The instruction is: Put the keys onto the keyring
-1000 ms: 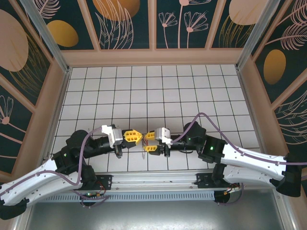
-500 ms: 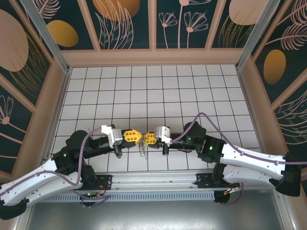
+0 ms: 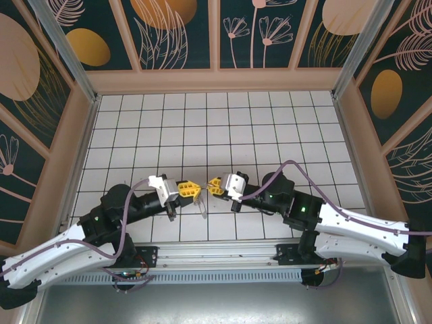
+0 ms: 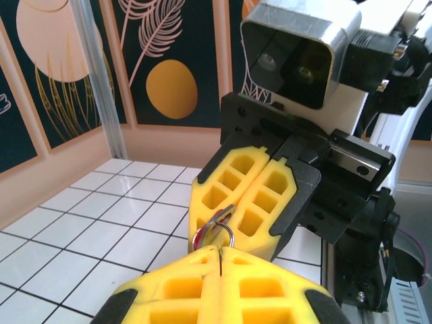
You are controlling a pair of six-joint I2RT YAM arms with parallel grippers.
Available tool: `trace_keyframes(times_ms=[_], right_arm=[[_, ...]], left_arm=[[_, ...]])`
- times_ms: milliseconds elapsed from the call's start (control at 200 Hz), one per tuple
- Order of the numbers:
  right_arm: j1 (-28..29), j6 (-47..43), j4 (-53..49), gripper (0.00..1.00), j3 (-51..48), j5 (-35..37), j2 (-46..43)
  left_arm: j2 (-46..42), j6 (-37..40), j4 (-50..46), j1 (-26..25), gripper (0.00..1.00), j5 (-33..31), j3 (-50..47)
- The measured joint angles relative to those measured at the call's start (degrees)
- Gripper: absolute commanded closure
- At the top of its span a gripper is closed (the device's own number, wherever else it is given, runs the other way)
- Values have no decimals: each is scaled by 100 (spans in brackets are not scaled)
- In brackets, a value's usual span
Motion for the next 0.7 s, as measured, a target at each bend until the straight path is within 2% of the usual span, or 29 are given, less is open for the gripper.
trace_keyframes(times_ms=[150,195,275,420,430,465,520,556,701], right_arm=[[0,-114,-341,100,313,302,374],[2,-120,-428,100,391,372,485],[22,-131,-546,100,494,538,680],[-44,-127,-745,100,654,896,903],[-50,-125,-763,100,673,911,929],[-72,-125,-831,100,756,946,1010],[-125,-103,-955,100,940,999,1198],[-153,-101,-1021,100,1045,1034,1316],[-363,15,-1342,100,1458,1093,1818]], left_arm=[[-35,0,48,11,100,-232,-181],[-85,0,59,11,91,-313,-243],[-177,4,66,11,70,-428,-337],[-310,-157,111,4,51,-715,-557],[-310,-146,114,4,48,-741,-575],[-306,-175,131,4,23,-866,-634],[-278,-267,160,4,8,-1067,-739],[-249,-310,177,4,4,-1189,-811],[-205,-577,337,4,1,-1622,-1156]])
